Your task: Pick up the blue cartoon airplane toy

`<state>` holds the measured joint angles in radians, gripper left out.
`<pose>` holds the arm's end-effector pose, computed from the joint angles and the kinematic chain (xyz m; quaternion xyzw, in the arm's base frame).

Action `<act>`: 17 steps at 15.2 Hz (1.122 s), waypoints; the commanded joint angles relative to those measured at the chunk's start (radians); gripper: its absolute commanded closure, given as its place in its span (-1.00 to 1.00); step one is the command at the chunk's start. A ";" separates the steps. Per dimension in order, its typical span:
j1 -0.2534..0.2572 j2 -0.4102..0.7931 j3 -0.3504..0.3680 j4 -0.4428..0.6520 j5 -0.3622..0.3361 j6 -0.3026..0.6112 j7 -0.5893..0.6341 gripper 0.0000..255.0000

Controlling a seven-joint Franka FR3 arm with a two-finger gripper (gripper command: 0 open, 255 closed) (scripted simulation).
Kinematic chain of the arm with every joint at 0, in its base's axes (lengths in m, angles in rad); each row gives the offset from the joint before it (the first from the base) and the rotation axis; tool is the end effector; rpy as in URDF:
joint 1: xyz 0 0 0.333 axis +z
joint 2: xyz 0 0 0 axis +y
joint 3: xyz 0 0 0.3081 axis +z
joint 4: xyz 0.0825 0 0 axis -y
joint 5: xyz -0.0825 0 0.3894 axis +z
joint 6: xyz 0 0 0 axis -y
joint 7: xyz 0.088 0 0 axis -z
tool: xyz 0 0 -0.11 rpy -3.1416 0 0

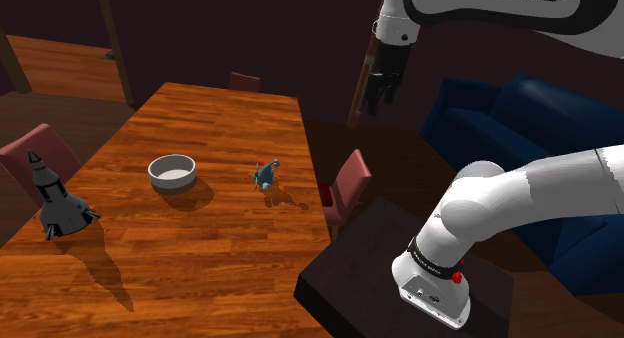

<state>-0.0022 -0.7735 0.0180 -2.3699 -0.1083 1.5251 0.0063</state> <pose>0.3152 -0.0060 0.5684 0.9975 0.0014 -0.0351 0.0607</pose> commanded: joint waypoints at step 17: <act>0.027 0.414 -0.177 -0.117 0.052 0.628 -0.208 -1.00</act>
<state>0.0223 -0.3930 -0.1472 -2.4787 -0.0645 2.1038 -0.1823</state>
